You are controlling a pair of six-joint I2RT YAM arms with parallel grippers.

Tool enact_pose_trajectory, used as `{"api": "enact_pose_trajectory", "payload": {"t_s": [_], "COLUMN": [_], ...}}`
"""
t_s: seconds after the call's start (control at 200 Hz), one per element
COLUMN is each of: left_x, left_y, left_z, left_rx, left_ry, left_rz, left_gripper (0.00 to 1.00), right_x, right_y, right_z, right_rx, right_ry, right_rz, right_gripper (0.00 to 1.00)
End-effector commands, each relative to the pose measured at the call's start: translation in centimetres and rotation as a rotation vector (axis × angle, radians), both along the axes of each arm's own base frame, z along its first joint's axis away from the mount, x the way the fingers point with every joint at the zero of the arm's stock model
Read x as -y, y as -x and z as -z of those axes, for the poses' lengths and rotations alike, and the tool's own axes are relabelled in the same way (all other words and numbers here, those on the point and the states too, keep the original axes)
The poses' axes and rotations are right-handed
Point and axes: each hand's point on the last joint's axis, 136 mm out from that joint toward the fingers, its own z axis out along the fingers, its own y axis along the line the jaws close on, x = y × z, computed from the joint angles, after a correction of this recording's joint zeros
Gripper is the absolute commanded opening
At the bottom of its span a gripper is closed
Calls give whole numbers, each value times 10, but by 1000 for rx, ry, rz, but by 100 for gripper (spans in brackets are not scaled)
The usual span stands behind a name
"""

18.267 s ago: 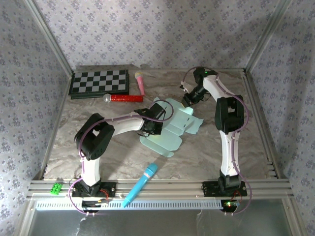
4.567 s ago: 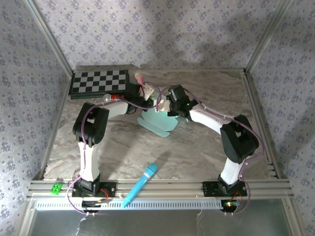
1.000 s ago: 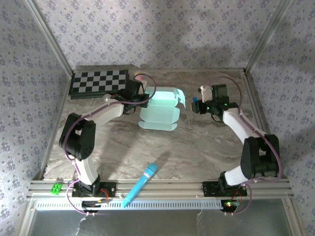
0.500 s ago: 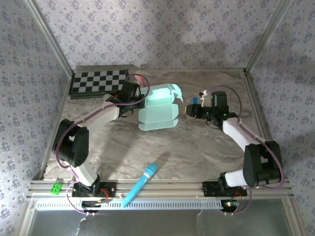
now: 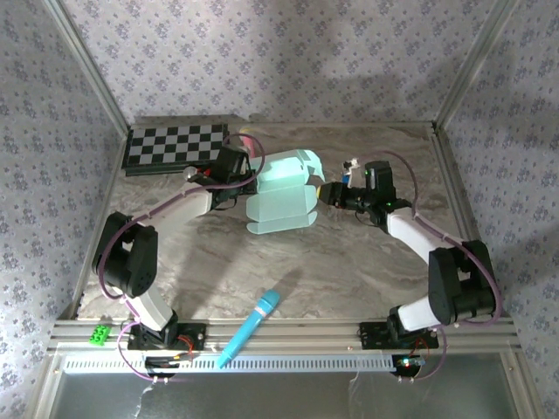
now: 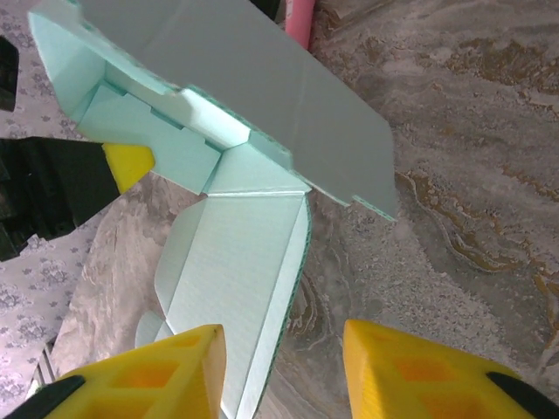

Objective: Fold the paper box

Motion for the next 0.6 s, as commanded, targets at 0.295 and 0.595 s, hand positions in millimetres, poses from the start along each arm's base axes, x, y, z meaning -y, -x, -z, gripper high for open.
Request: {"api": "enact_pose_trajectory", "payload": {"t_s": [0.295,0.595], "left_x": [5,-11], "left_y": [1,1], "left_z": [-30,-21], "left_rx": [67,58], "left_ry": [95,39], "left_rz": [-18,-85], "left_gripper": [0,0], "right_x": [4,21], "right_y": [-1,2], "right_z": [33,19], "right_rx": [-89,-31], "right_ry": [-36,34], "right_rz": [57,146], "right_gripper": [31,22]}}
